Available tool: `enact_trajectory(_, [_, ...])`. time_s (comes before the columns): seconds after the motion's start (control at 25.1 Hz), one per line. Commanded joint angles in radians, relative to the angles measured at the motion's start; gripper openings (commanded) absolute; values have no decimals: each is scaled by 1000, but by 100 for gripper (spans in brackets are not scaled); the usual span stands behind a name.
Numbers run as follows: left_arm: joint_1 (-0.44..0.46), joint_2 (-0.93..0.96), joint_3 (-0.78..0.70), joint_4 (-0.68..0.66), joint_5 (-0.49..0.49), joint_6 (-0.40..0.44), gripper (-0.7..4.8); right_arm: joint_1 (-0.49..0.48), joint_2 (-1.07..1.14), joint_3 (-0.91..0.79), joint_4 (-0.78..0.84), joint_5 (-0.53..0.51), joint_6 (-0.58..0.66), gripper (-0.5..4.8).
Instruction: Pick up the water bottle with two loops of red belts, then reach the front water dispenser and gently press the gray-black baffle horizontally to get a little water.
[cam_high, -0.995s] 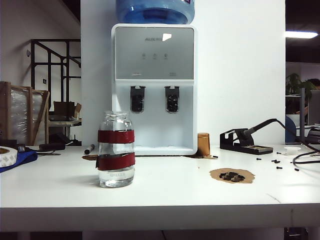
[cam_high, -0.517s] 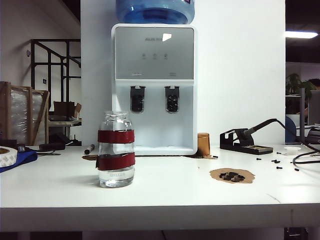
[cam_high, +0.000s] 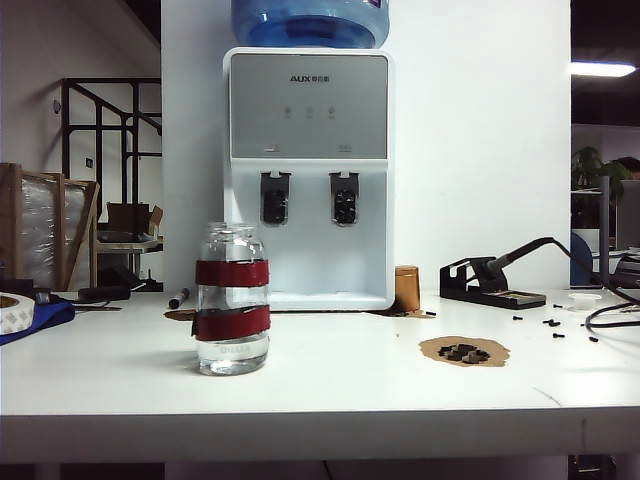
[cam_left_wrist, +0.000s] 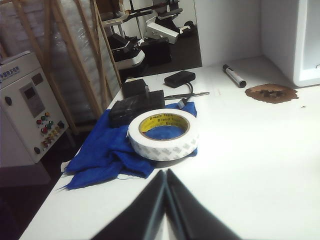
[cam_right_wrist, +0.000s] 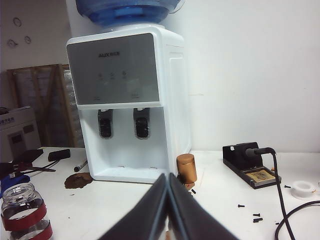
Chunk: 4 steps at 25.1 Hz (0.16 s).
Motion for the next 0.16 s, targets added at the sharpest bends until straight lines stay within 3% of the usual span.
enact_trajectory(0.04, [1,-1,-2,-8,0,6,-4,-1,0,5,13,1,6,-1])
enact_trajectory(0.16, [1,-1,-2,-8,0,6,-4,-1,0,5,13,1,6,-1])
